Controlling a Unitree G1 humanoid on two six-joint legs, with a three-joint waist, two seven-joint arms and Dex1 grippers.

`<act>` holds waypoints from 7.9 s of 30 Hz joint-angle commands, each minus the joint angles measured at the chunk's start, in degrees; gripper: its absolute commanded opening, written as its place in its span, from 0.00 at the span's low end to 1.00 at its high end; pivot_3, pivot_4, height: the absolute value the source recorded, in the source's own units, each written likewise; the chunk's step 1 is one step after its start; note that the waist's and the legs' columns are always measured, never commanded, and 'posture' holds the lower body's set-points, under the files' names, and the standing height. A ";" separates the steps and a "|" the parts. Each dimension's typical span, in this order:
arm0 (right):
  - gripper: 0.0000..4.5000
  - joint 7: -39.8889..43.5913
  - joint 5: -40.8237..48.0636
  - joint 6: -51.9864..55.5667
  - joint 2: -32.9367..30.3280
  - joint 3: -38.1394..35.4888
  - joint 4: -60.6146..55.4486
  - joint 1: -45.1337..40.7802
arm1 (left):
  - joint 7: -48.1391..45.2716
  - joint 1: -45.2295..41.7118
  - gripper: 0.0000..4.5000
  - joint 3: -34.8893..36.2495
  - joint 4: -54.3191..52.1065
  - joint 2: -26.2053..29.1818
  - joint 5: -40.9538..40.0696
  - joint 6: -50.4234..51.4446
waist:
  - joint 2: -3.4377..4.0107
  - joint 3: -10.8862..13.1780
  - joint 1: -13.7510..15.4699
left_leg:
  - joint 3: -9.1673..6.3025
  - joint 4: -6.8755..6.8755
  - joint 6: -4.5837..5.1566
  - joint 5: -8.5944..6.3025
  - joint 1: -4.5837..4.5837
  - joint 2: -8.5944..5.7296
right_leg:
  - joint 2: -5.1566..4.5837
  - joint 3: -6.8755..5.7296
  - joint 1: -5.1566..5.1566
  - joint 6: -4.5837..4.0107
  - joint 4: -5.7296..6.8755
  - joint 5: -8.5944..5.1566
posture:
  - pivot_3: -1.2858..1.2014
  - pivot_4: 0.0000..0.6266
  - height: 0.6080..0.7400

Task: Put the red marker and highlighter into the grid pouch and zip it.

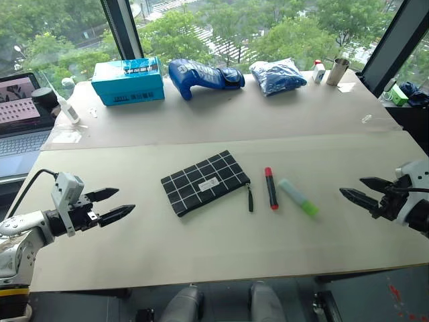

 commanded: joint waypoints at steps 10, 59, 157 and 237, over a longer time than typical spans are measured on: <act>0.01 -0.20 -8.68 -1.47 13.13 29.33 -6.67 -21.73 | -0.15 -4.62 1.00 -5.57 11.09 2.99 17.58 -32.91 | 0.00 0.00 -0.28 | 0.12 0.03 -0.39 -0.12 -0.02 0.48 | 0.68 -0.05 -0.14 -0.45 -0.32 0.28 | 0.52 0.24 1.00; 0.00 -3.80 -37.14 -15.82 24.78 47.15 10.89 -31.96 | 18.09 -28.89 0.88 -34.04 33.99 -8.16 41.98 -72.66 | 0.04 -0.25 -0.06 | 0.70 0.24 -0.81 0.10 0.01 0.42 | 0.66 -0.13 -0.60 -0.53 0.52 0.35 | 0.52 0.24 1.00; 0.01 2.64 -18.83 8.38 27.45 49.05 -7.43 -32.32 | 10.88 -12.98 0.00 -19.88 1.73 -18.21 11.31 -30.36 | 0.04 -0.24 -1.59 | 0.25 0.23 -0.76 0.05 -0.27 0.40 | 0.64 -0.05 -0.89 -0.56 0.49 0.37 | 0.52 0.24 1.00; 0.40 -5.82 -21.42 12.49 2.35 32.13 -5.73 -9.64 | 7.23 -14.46 0.00 -20.25 3.63 -20.38 11.44 -29.83 | -0.47 -0.46 0.05 | 1.05 0.32 -0.40 -0.22 0.14 0.48 | 0.66 0.01 -0.57 -0.59 0.23 0.39 | 0.52 0.24 1.00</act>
